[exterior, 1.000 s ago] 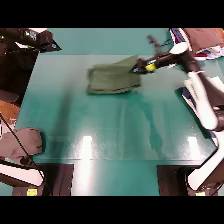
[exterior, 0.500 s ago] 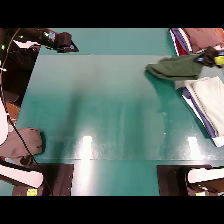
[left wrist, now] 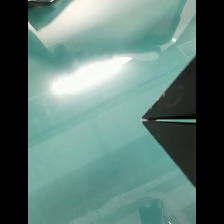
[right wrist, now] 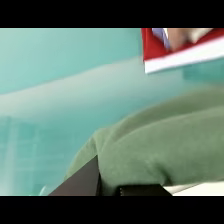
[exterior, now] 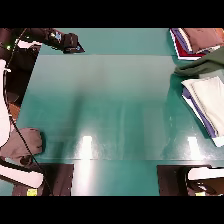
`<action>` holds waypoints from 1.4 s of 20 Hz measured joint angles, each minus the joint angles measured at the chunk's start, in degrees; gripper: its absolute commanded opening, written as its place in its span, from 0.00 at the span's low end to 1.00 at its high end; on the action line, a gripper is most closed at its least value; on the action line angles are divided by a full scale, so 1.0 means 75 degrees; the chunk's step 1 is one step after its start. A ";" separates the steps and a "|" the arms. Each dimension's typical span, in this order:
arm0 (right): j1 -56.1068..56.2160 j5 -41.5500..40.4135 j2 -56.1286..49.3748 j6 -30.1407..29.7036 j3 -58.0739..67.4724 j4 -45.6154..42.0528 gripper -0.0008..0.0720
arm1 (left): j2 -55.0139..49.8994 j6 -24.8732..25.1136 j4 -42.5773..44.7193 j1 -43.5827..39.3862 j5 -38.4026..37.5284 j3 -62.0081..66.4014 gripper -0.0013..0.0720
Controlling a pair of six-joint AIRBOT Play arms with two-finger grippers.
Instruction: Fold the shirts.
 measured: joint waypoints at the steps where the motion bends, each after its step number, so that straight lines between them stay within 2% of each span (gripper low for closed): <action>1: -0.0052 0.0111 0.0038 -0.0061 0.0251 0.0012 0.03 | 0.0000 0.0000 0.0003 0.0000 0.0000 0.0000 0.06; 5: -0.0300 0.0326 0.0533 -0.0347 0.0254 0.0029 0.03 | 0.0000 0.0073 0.0020 -0.0017 -0.0020 0.0000 0.06; 11: -0.1110 0.0801 0.1542 -0.0539 -0.0868 -0.0125 0.04 | 0.0000 0.0178 0.0032 -0.0015 -0.0061 0.0000 0.06; 18: -0.2326 0.1338 0.2693 -0.0516 -0.2885 -0.1999 0.05 | 0.0000 0.0248 0.0038 -0.0017 -0.0119 0.0000 0.06; 19: -0.2512 0.1352 0.2850 -0.0504 -0.3203 -0.2256 0.16 | 0.0000 0.0271 0.0038 -0.0017 -0.0119 0.0000 0.06; 20: -0.2690 0.1373 0.2984 -0.0481 -0.3503 -0.2460 0.32 | 0.0000 0.0294 0.0038 -0.0017 -0.0122 0.0000 0.06; 22: -0.3040 0.1396 0.3244 -0.0472 -0.4097 -0.2888 0.58 | 0.0000 0.0321 0.0038 -0.0017 -0.0122 0.0000 0.06; 23: -0.3223 0.1405 0.3337 -0.0458 -0.4374 -0.3075 0.69 | 0.0000 0.0323 0.0038 -0.0017 -0.0122 0.0000 0.06; 28: -0.3666 0.1396 0.3532 0.0169 -0.5036 -0.3290 0.68 | 0.0000 0.0347 0.0038 -0.0017 -0.0152 0.0000 0.06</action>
